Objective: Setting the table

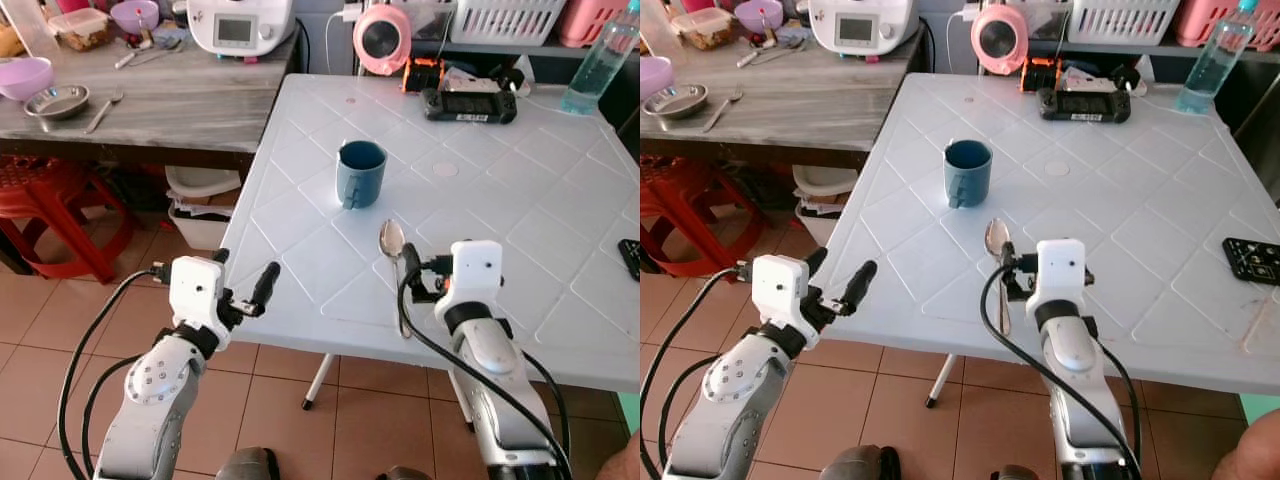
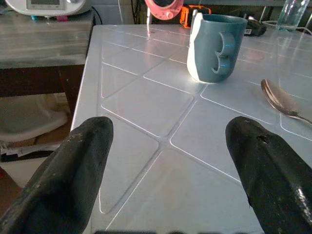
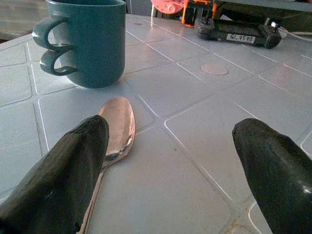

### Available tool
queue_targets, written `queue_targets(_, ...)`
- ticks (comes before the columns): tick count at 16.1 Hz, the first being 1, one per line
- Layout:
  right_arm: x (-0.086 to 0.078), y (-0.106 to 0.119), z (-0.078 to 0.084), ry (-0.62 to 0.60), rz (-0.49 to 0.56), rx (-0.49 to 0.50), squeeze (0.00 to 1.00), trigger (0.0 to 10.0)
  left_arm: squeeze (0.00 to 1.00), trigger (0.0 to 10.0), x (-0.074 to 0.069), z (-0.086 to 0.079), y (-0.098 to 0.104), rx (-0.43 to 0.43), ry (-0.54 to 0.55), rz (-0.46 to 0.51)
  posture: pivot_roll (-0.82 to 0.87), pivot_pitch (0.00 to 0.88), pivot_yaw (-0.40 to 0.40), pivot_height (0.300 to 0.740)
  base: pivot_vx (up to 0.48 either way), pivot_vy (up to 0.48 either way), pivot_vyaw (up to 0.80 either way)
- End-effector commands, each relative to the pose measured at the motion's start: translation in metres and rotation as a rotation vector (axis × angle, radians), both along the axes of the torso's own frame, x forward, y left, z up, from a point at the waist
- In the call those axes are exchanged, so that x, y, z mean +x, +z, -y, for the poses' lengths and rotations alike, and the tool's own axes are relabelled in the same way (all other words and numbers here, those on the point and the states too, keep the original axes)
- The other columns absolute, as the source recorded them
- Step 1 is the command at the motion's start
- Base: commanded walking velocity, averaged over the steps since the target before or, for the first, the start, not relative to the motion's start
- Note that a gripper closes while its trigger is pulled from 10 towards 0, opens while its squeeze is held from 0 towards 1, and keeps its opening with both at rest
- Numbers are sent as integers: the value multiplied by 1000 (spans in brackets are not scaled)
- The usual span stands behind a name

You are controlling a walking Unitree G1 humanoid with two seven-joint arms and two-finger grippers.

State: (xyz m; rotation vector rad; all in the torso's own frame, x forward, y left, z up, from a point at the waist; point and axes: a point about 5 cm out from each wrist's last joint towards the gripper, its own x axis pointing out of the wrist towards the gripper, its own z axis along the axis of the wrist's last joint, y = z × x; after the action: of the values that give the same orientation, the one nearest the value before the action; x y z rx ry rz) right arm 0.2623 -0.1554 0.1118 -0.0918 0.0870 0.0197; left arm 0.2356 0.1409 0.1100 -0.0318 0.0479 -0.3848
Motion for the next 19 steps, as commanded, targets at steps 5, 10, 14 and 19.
queue_targets(5,0,-4,-9,72,-47,54,0,10000,0,10000,0,1,5,19,-15,8,71,82,46,740,0,0,0)
queue_targets(10,3,-13,-17,97,-93,15,0,10000,0,10000,0,3,6,26,-22,7,69,83,49,740,0,0,0)
queue_targets(14,6,-8,-26,167,-82,33,0,10000,0,10000,-1,6,5,27,-26,2,67,88,41,740,0,0,0)
queue_targets(19,1,-22,-22,151,-210,109,0,10000,0,10000,-4,6,3,31,-23,-14,70,99,25,740,0,0,0)
